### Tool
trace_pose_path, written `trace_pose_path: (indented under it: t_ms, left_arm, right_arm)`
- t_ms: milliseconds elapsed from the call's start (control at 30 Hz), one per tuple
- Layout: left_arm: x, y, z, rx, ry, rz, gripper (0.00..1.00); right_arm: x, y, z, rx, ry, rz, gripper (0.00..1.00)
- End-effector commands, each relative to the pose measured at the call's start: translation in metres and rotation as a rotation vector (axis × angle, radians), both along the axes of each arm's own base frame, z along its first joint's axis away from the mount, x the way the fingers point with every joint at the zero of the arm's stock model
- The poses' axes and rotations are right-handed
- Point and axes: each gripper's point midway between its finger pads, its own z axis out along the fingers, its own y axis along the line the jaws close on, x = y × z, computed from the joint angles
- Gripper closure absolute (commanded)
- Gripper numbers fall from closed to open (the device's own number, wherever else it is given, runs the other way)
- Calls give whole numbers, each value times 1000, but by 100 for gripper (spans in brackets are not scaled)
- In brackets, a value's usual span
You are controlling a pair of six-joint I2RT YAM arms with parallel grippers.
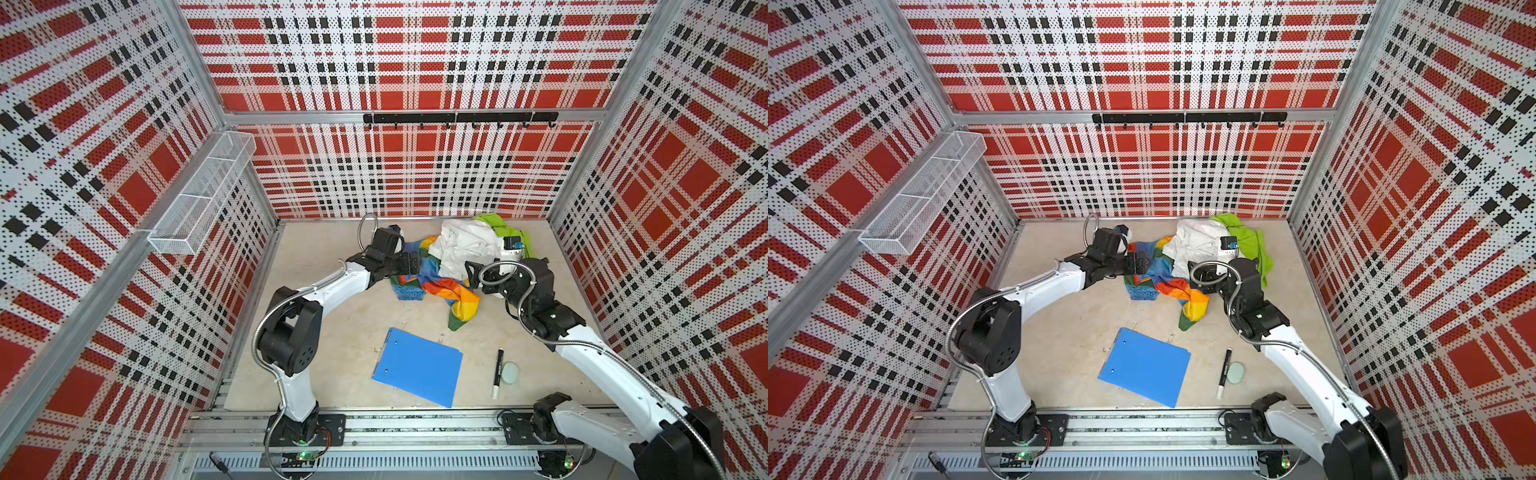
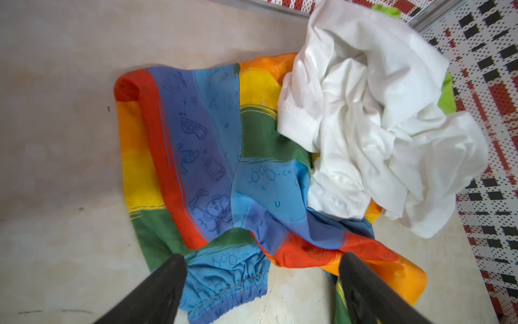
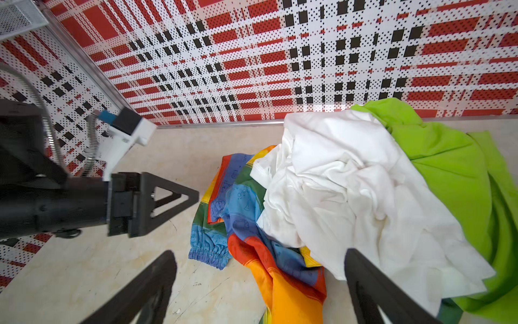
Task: Pick out a specific cloth from the pile
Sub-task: 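Lower the left gripper onto the rainbow cloth and close on it, then lift the rainbow cloth with the left gripper, pulling it off the pile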
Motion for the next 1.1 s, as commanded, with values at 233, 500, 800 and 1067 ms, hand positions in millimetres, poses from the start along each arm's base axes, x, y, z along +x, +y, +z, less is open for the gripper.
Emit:
trace_pose_path:
  t_ms: [233,500,800,1067]
  left_arm:
    - [19,-32,-44,-15,132,-12,14]
    - [27,-48,-74,-17,186,-45,23]
    - [29,-59,-34,-75,97,-76,93]
    - [32,-19,56,-85,-49,-10,100]
  right_arm:
    - [-18,-13,3,-13,-14,-22,0]
    - [-19,-14,3,-35,4,-23,0]
    - [-18,-21,12,-64,2,-54,0]
    - [-22,-28,10,-69,17,-87,0]
